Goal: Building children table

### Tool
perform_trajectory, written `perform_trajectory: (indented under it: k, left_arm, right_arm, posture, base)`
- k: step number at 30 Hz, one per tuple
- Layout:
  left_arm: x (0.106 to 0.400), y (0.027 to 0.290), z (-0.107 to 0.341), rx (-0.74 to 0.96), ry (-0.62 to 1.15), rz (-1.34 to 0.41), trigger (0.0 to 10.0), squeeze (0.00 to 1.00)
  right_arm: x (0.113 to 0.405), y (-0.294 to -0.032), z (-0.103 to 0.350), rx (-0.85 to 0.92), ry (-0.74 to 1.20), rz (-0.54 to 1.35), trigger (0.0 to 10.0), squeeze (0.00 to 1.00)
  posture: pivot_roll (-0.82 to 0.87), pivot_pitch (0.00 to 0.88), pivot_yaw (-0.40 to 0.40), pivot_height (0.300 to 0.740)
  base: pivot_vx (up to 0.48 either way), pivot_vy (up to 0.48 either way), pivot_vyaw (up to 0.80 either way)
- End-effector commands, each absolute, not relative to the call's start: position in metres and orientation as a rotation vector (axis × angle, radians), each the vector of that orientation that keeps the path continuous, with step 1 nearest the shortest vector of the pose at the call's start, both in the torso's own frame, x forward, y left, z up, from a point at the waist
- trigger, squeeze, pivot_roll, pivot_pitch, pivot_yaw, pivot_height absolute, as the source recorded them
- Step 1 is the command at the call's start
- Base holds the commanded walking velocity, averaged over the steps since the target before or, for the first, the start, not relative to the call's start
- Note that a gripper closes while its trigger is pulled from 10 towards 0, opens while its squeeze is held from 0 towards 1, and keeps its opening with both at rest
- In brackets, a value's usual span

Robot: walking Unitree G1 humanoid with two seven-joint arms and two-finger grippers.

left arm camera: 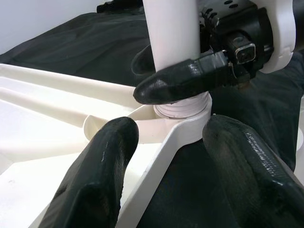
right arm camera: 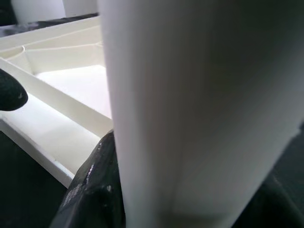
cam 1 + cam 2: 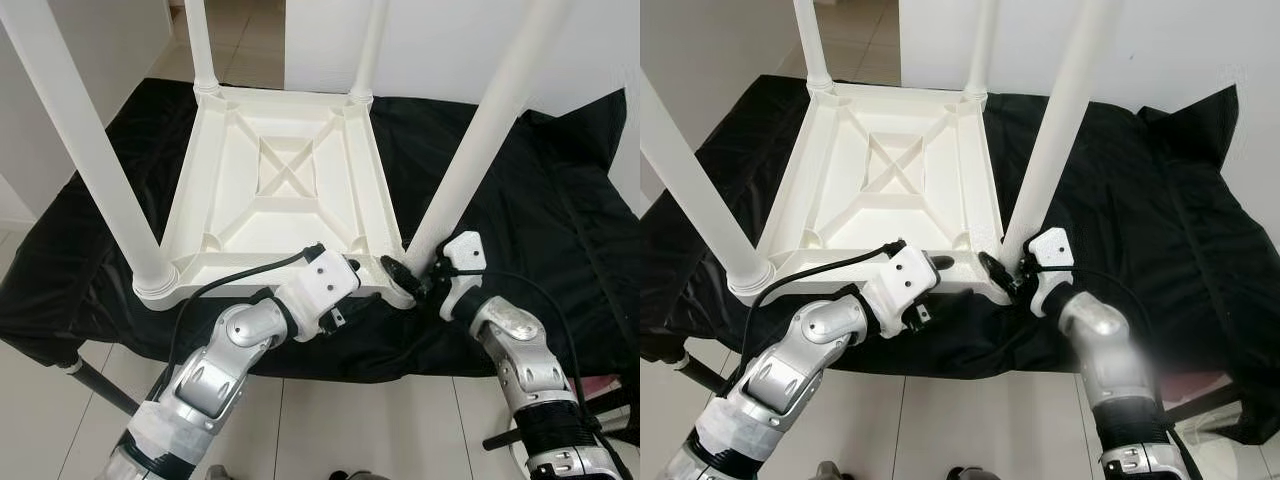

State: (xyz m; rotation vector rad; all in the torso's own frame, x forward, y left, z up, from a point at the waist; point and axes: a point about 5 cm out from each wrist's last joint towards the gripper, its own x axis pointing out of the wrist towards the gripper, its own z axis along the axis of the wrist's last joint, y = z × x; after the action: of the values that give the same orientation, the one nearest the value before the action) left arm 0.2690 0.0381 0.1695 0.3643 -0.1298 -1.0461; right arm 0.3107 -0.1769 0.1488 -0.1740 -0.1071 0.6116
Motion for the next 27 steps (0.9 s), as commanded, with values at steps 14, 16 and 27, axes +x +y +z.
perform_trajectory:
  k: [14,16,27]
  left_arm:
    - [0.270,0.034,0.165,0.380,-0.127,-1.048,10.0,0.00]
    - [0.271,0.034,0.164,0.384,-0.125,-1.045,10.0,0.00]
    - [0.274,0.035,0.162,0.370,-0.117,-1.030,10.0,0.00]
  right_arm:
    - [0.310,-0.180,0.142,-0.171,-0.083,0.491,10.0,0.00]
    - [0.309,-0.180,0.141,-0.184,-0.083,0.448,10.0,0.00]
    - [0.296,-0.166,0.138,-0.123,-0.116,0.187,10.0,0.00]
  posture:
    - [-0.01,0.084,-0.066,0.740]
    - [-0.02,0.082,-0.067,0.740]
    - [-0.04,0.086,-0.059,0.740]
  base:
    - [0.000,0.000,0.00]
    - [0.000,0.000,0.00]
    - [0.000,0.000,0.00]
